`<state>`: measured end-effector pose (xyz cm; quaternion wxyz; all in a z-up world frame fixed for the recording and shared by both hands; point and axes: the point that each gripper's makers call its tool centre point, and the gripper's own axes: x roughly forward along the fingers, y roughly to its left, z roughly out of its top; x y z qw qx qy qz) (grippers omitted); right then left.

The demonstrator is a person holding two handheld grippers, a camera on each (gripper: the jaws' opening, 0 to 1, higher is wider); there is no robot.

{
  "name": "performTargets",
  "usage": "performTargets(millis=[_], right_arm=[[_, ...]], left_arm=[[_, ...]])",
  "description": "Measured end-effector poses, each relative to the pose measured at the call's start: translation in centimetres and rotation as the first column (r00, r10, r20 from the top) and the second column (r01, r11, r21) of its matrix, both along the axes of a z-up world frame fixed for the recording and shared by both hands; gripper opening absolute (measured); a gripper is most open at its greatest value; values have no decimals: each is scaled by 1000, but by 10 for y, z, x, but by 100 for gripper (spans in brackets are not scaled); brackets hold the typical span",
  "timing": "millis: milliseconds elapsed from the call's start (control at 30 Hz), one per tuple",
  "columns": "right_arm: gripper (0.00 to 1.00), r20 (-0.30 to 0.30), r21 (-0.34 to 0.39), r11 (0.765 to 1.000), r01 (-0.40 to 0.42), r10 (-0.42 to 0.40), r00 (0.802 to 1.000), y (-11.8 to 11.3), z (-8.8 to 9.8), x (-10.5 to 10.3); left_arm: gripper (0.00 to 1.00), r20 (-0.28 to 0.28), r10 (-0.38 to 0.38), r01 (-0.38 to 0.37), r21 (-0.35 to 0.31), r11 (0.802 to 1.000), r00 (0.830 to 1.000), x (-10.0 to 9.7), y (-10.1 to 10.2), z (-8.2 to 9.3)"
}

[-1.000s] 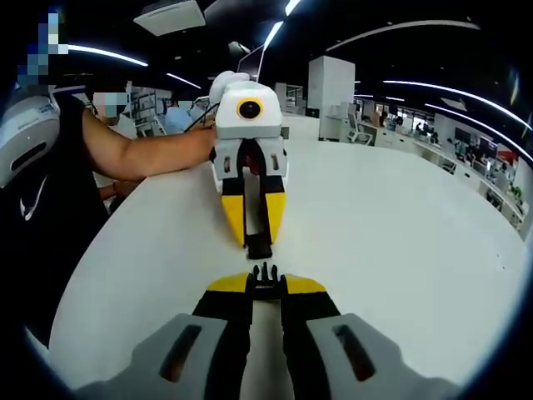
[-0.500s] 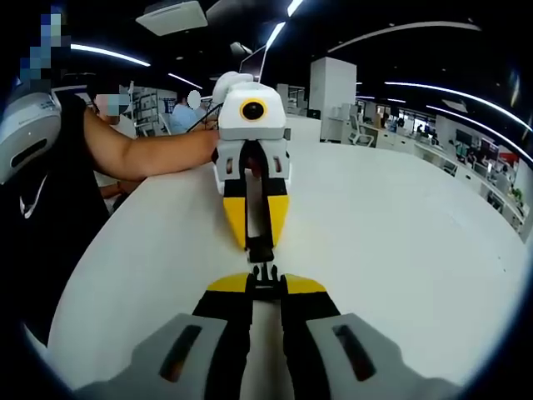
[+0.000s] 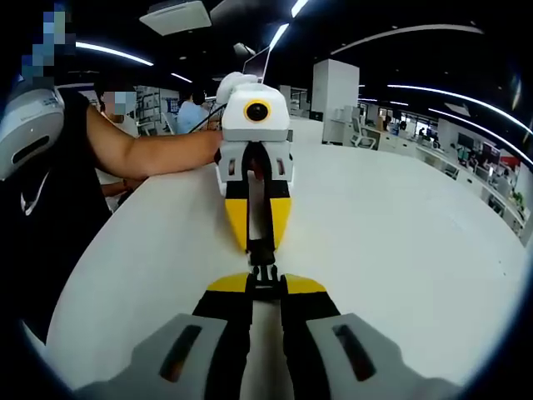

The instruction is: Snap the two parts of the plastic buckle together until the buckle closes and remains connected.

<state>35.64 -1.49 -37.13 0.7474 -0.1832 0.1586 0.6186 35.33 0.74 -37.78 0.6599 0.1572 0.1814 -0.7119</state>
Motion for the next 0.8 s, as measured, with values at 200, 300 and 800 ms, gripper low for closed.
performTargets(millis=[200,300,800], right_arm=[[11,9,4,1000,0,0,1000,0,0,1],[11,14,10,1000,-3,2,1000,1,1,1],[11,20,14,1000,-16,16,1000,4,0,-1]], left_arm=[[11,-1,0,0,-1,1000,1000,0,0,0],[11,-2,-1,1,-3,1000,1000,0,0,0],[11,-2,-4,4,-4,1000,1000,0,0,0]])
